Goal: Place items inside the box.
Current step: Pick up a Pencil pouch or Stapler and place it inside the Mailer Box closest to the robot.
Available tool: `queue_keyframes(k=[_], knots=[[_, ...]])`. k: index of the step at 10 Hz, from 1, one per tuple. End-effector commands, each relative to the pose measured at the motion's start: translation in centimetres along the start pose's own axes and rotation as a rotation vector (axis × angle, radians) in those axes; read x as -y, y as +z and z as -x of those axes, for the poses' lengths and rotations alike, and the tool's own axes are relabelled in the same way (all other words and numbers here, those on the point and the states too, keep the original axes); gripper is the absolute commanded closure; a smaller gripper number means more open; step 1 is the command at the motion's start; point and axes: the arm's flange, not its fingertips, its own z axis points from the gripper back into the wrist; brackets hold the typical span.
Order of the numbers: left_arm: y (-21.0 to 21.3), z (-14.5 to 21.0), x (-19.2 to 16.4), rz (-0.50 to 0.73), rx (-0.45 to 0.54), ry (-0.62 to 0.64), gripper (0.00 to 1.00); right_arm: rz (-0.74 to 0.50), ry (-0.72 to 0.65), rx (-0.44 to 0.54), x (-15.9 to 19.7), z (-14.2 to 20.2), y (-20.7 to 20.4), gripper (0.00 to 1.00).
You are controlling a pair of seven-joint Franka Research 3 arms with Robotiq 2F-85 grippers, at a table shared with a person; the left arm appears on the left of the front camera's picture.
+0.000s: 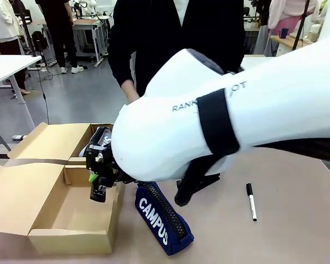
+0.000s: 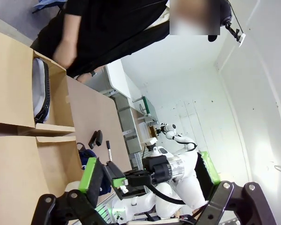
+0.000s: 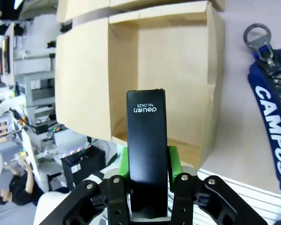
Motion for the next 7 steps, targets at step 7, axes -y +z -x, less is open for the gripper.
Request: queue_keyframes(k=[7], knots=[[-0.2,0.0,0.2,0.021,0.009,-0.021,0.0,0.163,0.003,-0.09,-2.4,-2.2,-10.2,0.63]])
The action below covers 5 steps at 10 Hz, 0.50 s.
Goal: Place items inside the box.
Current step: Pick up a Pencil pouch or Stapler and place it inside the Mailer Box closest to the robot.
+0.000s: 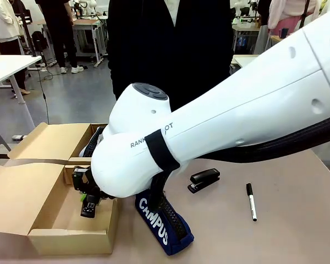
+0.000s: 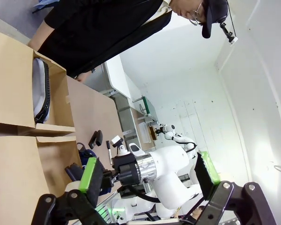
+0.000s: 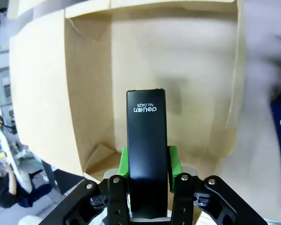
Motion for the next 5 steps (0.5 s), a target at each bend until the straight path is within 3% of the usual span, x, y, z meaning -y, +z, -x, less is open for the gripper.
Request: queue_keyframes(k=[1,3,4,5], knots=[[-0.19,0.02,0.19,0.021,0.009,-0.021,0.0,0.036,-0.003,-0.004,-2.07,-0.04,-0.44,0.63],[-0.19,0.02,0.19,0.021,0.009,-0.021,0.0,0.047,-0.01,0.0,-1.97,-0.02,-0.39,0.63],[-0.19,0.02,0.19,0.021,0.009,-0.021,0.0,0.05,-0.007,-0.004,-1.77,-0.09,-0.34,0.07],[-0.19,0.02,0.19,0.021,0.009,-0.021,0.0,0.05,-0.005,-0.005,-1.59,-0.07,-0.27,0.07]])
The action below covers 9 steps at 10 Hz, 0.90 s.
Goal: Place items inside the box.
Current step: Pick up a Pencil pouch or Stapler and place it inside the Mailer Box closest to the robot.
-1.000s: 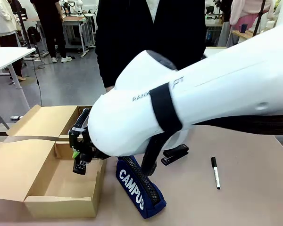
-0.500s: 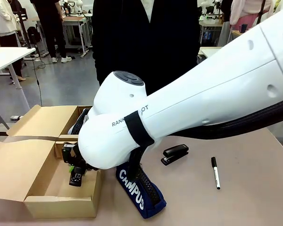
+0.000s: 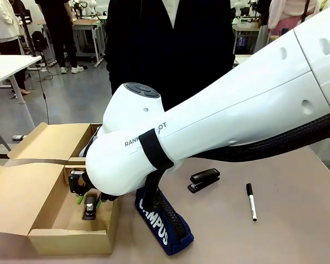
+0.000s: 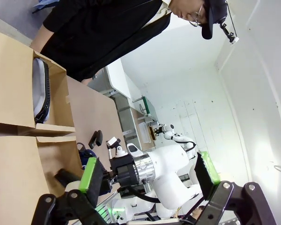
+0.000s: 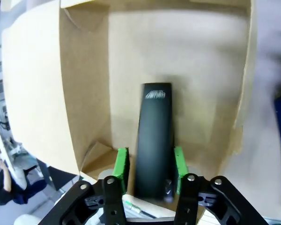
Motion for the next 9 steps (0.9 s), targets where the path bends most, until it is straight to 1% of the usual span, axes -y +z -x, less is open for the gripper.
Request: queue_keyframes(k=[1,2,3,6,7,8,9], knots=[[-0.2,0.0,0.2,0.021,0.009,-0.021,0.0,0.028,-0.022,0.032,-0.8,0.0,0.3,0.0],[-0.2,0.0,0.2,0.021,0.009,-0.021,0.0,0.03,-0.026,0.041,-0.7,0.1,0.4,0.04],[-0.2,0.0,0.2,0.021,0.009,-0.021,0.0,0.031,-0.024,0.046,-0.6,0.1,0.5,0.0],[-0.2,0.0,0.2,0.021,0.009,-0.021,0.0,-0.004,-0.008,0.039,-0.2,0.2,1.3,0.0],[-0.2,0.0,0.2,0.021,0.009,-0.021,0.0,-0.034,0.04,0.033,0.0,0.5,2.3,0.0],[-0.2,0.0,0.2,0.021,0.009,-0.021,0.0,-0.091,0.091,0.021,1.3,0.8,4.8,0.0],[-0.2,0.0,0.2,0.021,0.009,-0.021,0.0,-0.18,0.104,0.003,4.2,1.1,8.2,0.0]])
